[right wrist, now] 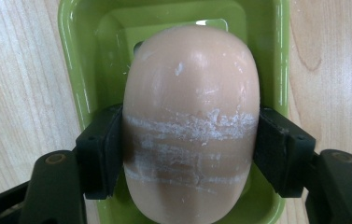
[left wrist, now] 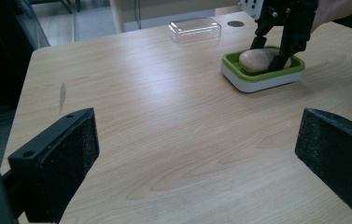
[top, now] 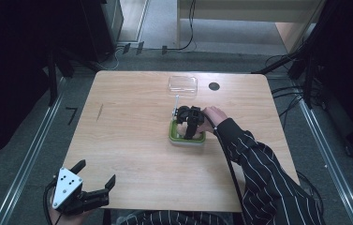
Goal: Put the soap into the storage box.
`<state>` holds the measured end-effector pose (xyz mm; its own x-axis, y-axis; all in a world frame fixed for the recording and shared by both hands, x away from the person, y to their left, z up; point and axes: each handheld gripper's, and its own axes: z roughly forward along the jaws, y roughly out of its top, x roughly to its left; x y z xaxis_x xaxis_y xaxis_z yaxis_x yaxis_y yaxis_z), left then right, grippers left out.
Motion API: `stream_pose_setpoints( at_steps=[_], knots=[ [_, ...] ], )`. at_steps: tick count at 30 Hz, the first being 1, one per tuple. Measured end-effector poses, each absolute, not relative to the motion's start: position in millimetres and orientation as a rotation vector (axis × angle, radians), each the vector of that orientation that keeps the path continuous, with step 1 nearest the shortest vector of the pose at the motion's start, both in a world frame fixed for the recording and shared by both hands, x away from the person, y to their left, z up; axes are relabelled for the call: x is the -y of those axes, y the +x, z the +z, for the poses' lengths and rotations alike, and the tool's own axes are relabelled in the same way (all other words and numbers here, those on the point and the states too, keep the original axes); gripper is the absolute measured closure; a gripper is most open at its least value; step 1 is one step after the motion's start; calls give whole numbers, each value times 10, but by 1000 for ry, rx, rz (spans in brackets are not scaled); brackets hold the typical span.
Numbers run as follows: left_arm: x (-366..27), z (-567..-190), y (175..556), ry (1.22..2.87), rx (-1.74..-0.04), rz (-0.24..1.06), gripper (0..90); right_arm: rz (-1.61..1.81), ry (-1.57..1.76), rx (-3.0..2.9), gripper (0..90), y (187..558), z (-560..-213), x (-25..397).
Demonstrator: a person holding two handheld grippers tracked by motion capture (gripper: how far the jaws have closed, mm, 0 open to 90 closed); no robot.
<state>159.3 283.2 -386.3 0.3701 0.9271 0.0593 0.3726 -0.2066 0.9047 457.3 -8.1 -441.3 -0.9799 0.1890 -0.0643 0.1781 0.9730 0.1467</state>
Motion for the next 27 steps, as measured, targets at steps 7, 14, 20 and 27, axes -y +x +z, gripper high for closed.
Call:
stream_pose_setpoints(
  at_steps=[7,14,20,27],
  knots=[
    [-2833,-3859,1595,1760,-1148,803,0,211,271,-3032,315,4561,-4408,87],
    [-2834,-3861,1587,1757,-1148,804,0,202,274,-3024,301,4556,-4398,92],
    [-2848,-3864,1563,1754,-1157,806,0,224,286,-3008,239,4556,-4326,95],
    [-2840,-3862,1577,1759,-1153,806,0,242,355,-2988,173,4514,-4224,139]
  ],
)
